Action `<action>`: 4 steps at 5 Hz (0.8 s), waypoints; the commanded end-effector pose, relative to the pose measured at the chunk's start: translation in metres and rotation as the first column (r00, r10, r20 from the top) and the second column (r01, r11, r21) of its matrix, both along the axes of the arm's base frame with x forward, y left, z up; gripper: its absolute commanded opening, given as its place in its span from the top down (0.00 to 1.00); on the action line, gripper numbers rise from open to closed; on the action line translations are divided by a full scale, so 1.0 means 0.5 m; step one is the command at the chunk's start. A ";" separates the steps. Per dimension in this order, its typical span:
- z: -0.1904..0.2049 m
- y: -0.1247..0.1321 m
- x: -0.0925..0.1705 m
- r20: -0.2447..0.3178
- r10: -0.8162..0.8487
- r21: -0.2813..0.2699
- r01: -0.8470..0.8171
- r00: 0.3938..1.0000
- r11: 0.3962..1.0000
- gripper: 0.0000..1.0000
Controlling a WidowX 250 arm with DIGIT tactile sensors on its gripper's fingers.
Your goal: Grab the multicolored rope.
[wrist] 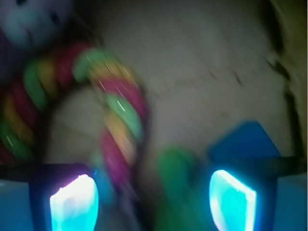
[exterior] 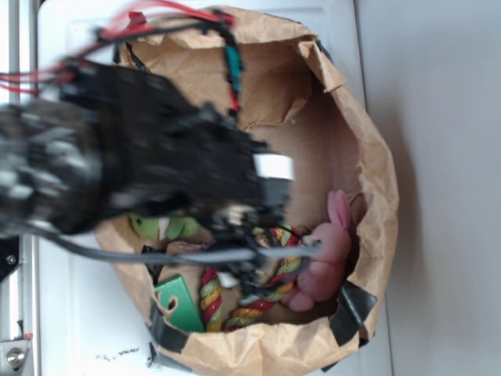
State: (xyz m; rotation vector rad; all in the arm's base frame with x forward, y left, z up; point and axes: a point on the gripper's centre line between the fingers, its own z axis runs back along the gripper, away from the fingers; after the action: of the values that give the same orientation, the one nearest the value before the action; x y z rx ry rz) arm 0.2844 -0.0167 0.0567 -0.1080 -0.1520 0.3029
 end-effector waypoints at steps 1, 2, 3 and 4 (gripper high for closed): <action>0.034 0.001 0.043 0.091 0.015 -0.004 -0.014 0.996 1.000 0.00; 0.030 -0.006 0.021 0.138 -0.026 -0.004 0.026 0.990 1.000 0.00; 0.024 -0.009 0.006 0.185 -0.053 -0.007 0.055 0.981 0.998 0.00; 0.019 -0.014 -0.001 0.233 -0.065 -0.016 0.071 0.970 0.997 0.00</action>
State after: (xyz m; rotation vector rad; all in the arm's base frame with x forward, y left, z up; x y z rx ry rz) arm 0.2782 -0.0234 0.0486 -0.1639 -0.3165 0.2405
